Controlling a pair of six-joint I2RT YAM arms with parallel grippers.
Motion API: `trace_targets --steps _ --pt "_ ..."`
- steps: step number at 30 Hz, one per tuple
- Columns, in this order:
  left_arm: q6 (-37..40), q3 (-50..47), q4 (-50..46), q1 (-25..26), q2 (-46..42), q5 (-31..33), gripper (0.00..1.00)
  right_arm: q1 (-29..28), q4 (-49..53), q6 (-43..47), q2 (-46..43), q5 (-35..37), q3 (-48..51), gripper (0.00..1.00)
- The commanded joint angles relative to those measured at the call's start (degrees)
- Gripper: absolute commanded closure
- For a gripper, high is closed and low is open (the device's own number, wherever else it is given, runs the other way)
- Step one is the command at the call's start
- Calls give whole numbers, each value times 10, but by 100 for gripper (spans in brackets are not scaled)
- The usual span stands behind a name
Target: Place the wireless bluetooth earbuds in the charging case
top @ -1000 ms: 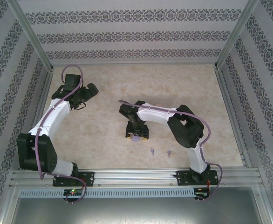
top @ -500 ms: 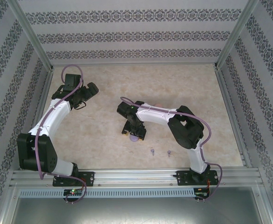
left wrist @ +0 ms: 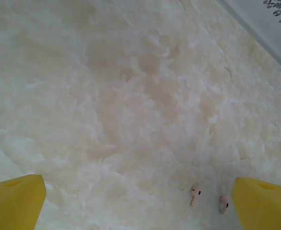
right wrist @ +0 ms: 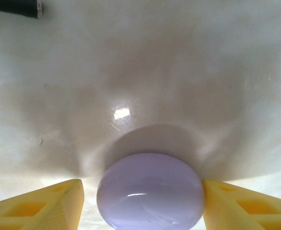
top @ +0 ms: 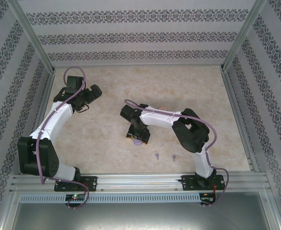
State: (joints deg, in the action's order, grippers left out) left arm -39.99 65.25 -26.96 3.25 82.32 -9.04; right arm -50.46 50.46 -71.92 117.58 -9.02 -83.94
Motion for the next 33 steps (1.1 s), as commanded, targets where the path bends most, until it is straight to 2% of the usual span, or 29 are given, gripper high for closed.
trace_targets --steps 1,5,11,15,19,22,24,33 --pt "-7 -7 9 -6 -6 -7 1 -12 3 -9 15 10 4 36" --pt "-5 -7 6 -7 -9 -9 1 -17 -1 -7 16 9 8 41" --pt "2 -29 18 -7 -27 -39 1 -17 -18 11 -5 22 21 55" --pt "-1 -68 48 -7 -50 -64 1 -17 -24 31 -26 43 24 55" --pt "-2 -84 51 -6 -55 -63 1 -13 -18 57 -21 37 21 49" --pt "-8 -88 51 -6 -55 -57 1 -12 -10 76 -21 38 24 32" --pt "-14 -90 50 -6 -56 -54 1 -12 -3 88 -26 42 23 27" --pt "-17 -93 48 -6 -63 -34 1 -2 -9 95 -22 47 12 27"
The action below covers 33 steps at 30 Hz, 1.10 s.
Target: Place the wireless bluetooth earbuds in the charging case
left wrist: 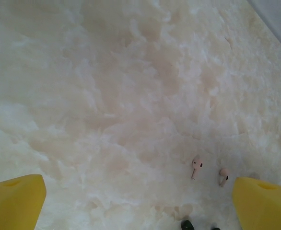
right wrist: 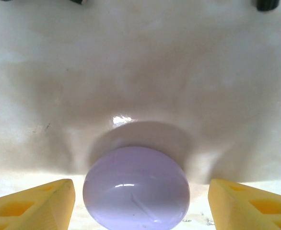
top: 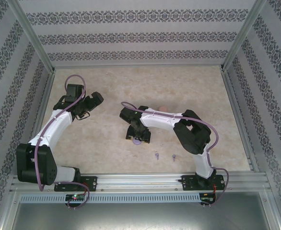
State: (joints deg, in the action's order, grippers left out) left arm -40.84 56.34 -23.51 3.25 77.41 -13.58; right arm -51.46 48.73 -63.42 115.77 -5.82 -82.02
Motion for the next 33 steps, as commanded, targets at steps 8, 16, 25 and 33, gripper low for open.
trace_targets --steps 8,16,25,33 --pt "-8 0 20 -7 -16 17 1 12 -19 -51 3 -17 2 30" --pt "-4 9 19 -6 -14 16 1 4 8 -24 24 -22 -19 38" --pt "-5 13 23 -6 -15 14 1 2 57 123 33 -9 -41 56" --pt "-9 13 27 -6 -19 9 1 -2 136 278 64 35 -79 51"
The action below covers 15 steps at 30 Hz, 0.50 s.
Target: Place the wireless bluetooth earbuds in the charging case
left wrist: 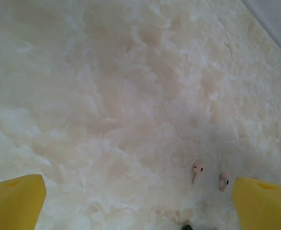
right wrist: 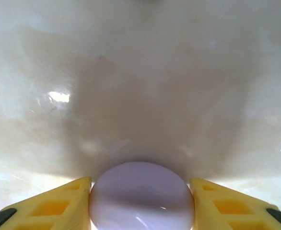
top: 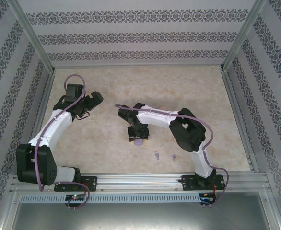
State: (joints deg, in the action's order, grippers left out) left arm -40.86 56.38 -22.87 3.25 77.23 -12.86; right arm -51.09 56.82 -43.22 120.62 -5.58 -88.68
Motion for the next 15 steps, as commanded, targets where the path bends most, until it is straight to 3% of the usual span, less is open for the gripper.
trace_targets --steps 1,9,15 --pt "-9 11 20 -5 -18 2 1 -5 58 83 18 36 -11 50" --pt "-12 7 21 -7 -22 2 1 -9 52 67 1 31 -14 29" --pt "-13 9 21 -6 -23 3 1 -3 26 -70 -66 19 2 26"
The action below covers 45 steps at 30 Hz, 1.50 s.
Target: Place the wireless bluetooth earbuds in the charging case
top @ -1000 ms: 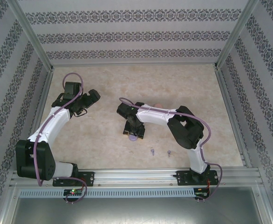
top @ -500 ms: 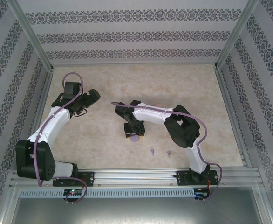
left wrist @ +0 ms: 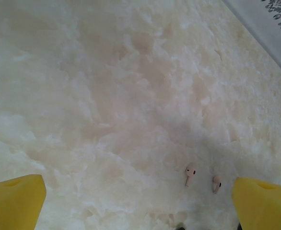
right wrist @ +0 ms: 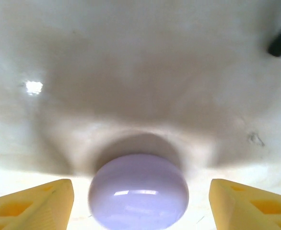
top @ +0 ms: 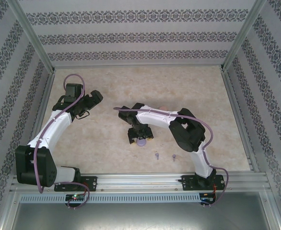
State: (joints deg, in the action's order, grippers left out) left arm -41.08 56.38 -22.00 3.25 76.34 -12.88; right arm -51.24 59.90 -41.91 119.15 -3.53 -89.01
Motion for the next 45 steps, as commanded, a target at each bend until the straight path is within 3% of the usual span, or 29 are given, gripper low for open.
trace_targets --steps 1,6,14,33,45 --pt "-10 11 12 -6 -14 4 1 0 -13 -110 -57 -8 13 25" --pt "-9 12 12 -6 -13 6 1 -4 -24 -200 -60 -5 26 25" --pt "-9 13 15 -6 -11 6 1 -16 -5 -229 -26 15 10 24" --pt "-2 20 8 -7 -17 0 1 -7 -33 -201 -6 17 44 27" --pt "-9 17 5 -6 -22 -1 1 -1 -67 -191 -1 5 68 37"
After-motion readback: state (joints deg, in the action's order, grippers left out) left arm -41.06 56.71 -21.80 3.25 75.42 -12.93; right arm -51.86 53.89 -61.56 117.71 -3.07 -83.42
